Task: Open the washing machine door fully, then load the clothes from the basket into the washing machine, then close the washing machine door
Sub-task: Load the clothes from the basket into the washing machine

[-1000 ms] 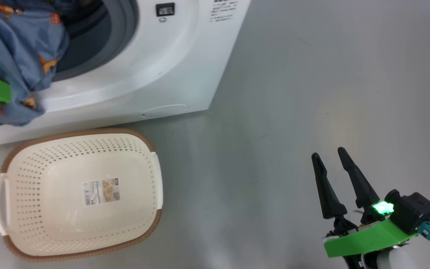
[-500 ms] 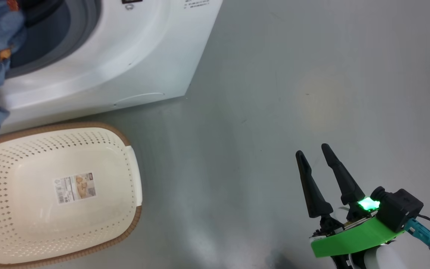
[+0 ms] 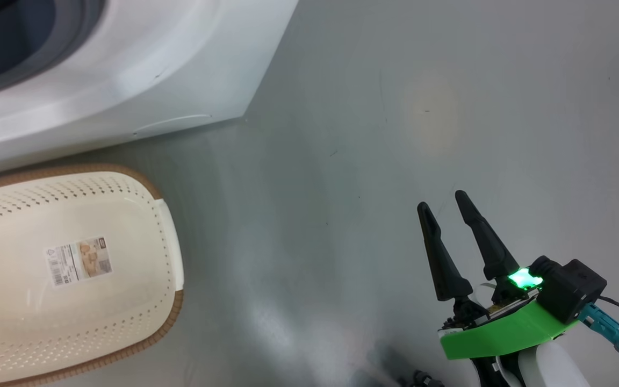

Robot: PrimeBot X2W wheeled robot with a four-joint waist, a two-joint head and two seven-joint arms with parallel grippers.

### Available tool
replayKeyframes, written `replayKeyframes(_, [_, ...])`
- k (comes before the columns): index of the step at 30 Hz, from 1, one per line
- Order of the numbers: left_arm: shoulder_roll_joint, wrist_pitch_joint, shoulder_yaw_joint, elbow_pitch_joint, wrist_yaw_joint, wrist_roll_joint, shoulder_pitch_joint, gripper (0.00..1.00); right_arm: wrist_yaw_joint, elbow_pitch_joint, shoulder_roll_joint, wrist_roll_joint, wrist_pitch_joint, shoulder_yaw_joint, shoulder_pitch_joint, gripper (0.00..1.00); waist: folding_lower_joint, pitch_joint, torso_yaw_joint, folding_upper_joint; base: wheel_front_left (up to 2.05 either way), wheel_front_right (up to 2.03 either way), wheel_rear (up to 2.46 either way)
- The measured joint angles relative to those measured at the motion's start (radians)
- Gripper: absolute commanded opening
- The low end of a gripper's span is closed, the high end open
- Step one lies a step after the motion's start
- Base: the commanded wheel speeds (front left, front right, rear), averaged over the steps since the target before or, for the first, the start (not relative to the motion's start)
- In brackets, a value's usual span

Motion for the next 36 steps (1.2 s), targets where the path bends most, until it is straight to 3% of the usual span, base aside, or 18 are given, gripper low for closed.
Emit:
replayKeyframes(7, [-0.042, -0.001, 0.122, -0.138, 0.000, 0.094, 0.004, 0.00, 0.000, -0.002, 0.002, -0.001, 0.000, 0.013, -0.019, 1.00, 0.0000, 0.019, -0.002, 0.0000, 0.00, 0.00, 0.00])
replayKeyframes(8, [-0.048, -0.001, 0.119, -0.125, 0.000, 0.101, 0.012, 0.05, 0.000, -0.004, 0.002, -0.001, 0.000, 0.014, -0.021, 1.00, 0.0000, 0.018, -0.001, 0.0000, 0.00, 0.00, 0.00])
replayKeyframes(9, [-0.054, -0.001, 0.118, -0.105, -0.001, 0.106, 0.022, 0.19, 0.000, -0.003, 0.002, -0.001, 0.000, 0.015, -0.021, 1.00, 0.0000, 0.017, 0.000, 0.0000, 0.00, 0.00, 0.00])
replayKeyframes(10, [-0.062, -0.001, 0.107, -0.051, -0.001, 0.106, 0.037, 0.88, 0.000, -0.003, 0.003, -0.001, 0.000, 0.016, -0.021, 1.00, 0.0000, 0.015, 0.002, -0.0001, 0.00, 0.00, 0.00])
replayKeyframes(11, [-0.063, -0.001, 0.101, -0.041, -0.001, 0.106, 0.044, 1.00, 0.000, -0.003, 0.003, -0.001, 0.000, 0.016, -0.021, 1.00, 0.0000, 0.014, 0.003, 0.0000, 0.00, 0.00, 0.00])
replayKeyframes(24, [-0.076, -0.001, 0.071, 0.033, -0.001, 0.079, 0.096, 1.00, 0.000, -0.002, 0.004, -0.001, 0.000, 0.011, -0.022, 1.00, 0.0000, 0.000, 0.034, 0.0000, 0.00, 0.00, 0.00])
replayKeyframes(36, [-0.133, -0.001, 0.101, -0.038, -0.001, 0.076, 0.253, 1.00, 0.000, -0.002, 0.003, -0.022, 0.000, -0.018, -0.024, 1.00, 0.0000, -0.023, 0.074, 0.0000, 0.00, 0.00, 0.00])
